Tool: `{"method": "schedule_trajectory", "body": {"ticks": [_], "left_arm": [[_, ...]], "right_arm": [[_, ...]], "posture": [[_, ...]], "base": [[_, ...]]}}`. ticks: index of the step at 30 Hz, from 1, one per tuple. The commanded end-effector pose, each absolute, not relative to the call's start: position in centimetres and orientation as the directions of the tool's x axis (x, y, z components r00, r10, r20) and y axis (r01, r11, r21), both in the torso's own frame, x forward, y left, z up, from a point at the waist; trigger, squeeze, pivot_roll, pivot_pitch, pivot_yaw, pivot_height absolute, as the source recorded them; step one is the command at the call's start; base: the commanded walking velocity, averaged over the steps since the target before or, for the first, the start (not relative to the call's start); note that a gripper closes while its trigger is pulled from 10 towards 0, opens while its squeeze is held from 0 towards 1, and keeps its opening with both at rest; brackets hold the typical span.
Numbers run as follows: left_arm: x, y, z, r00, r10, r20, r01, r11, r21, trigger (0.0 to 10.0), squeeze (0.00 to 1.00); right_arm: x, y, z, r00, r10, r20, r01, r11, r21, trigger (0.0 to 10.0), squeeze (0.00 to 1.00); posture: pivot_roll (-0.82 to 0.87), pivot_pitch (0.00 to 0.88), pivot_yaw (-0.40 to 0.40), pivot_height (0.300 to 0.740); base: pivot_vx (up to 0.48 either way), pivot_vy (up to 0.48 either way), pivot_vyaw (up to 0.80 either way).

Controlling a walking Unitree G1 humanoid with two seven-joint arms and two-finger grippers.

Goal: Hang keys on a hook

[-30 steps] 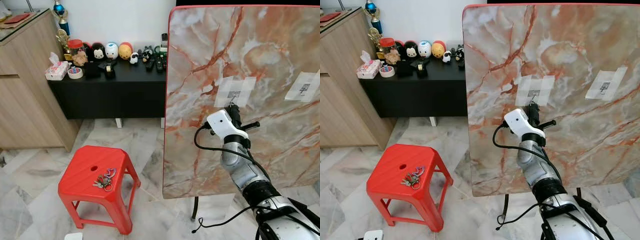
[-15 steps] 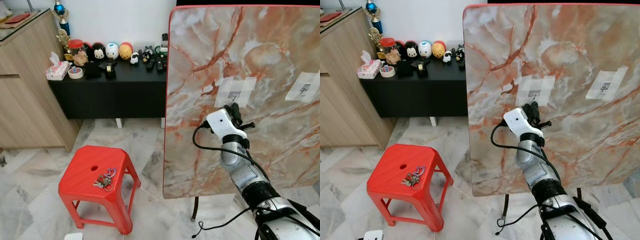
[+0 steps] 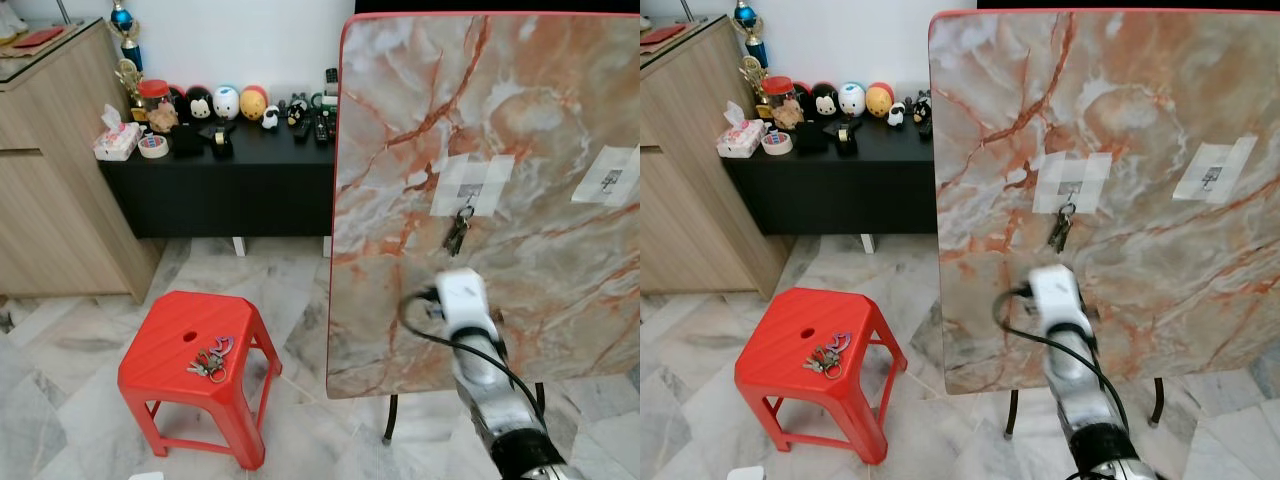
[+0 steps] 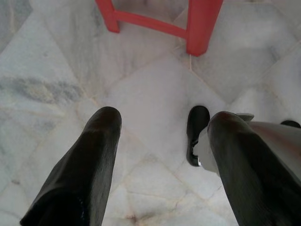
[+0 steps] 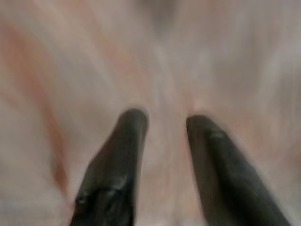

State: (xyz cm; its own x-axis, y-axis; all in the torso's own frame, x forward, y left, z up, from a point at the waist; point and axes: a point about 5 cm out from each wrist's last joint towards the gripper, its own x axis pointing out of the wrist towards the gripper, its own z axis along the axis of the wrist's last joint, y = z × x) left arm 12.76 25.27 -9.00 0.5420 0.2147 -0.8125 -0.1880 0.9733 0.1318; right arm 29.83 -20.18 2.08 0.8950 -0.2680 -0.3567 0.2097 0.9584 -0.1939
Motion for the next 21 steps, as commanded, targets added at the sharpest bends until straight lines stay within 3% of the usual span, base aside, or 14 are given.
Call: {"method": "schedule_trajectory", "body": {"ticks": [1,4,6,10,12,16,21], "left_arm": [[12.2,25.3,-9.2,0.524,0.212,-0.825,-0.172,0.975,0.140,10.0,0.00],[12.3,25.3,-9.2,0.524,0.210,-0.825,-0.165,0.976,0.144,10.0,0.00],[12.4,25.3,-9.2,0.525,0.205,-0.826,-0.148,0.978,0.148,10.0,0.00],[12.4,25.3,-9.1,0.526,0.203,-0.826,-0.141,0.978,0.151,10.0,0.00],[12.5,25.4,-9.1,0.528,0.204,-0.824,-0.141,0.978,0.152,10.0,0.00],[12.7,25.5,-9.0,0.531,0.201,-0.823,-0.145,0.979,0.146,10.0,0.00],[12.9,25.6,-8.9,0.526,0.196,-0.828,-0.140,0.980,0.144,10.0,0.00]], "right_arm": [[27.4,-21.6,-0.9,0.803,-0.297,-0.517,0.289,0.952,-0.100,10.0,0.00],[25.4,-21.8,-2.9,0.752,-0.289,-0.592,0.286,0.953,-0.102,10.0,0.00],[21.7,-21.5,-5.9,0.642,-0.257,-0.722,0.268,0.958,-0.103,10.0,0.00],[19.3,-21.0,-7.6,0.564,-0.216,-0.797,0.248,0.965,-0.086,10.0,0.00],[16.6,-19.3,-9.2,0.497,-0.097,-0.862,0.211,0.977,0.012,10.0,0.00],[15.5,-19.2,-9.7,0.465,-0.127,-0.876,0.350,0.935,0.050,10.0,0.00],[14.4,-18.9,-10.1,0.432,-0.112,-0.895,0.315,0.949,0.033,10.0,0.00]], "posture": [[0.05,0.000,-0.019,0.740],[0.03,0.000,-0.010,0.740],[0.02,0.000,0.007,0.740],[0.02,0.000,0.012,0.740],[0.02,0.000,0.009,0.740],[0.02,0.000,0.008,0.740],[0.02,0.000,0.006,0.740]], "base": [[0.000,0.000,0.00],[0.000,0.000,0.00],[0.000,0.000,0.00],[0.000,0.000,0.00],[0.000,0.000,0.00],[0.000,0.000,0.00],[0.000,0.000,0.00]]}}
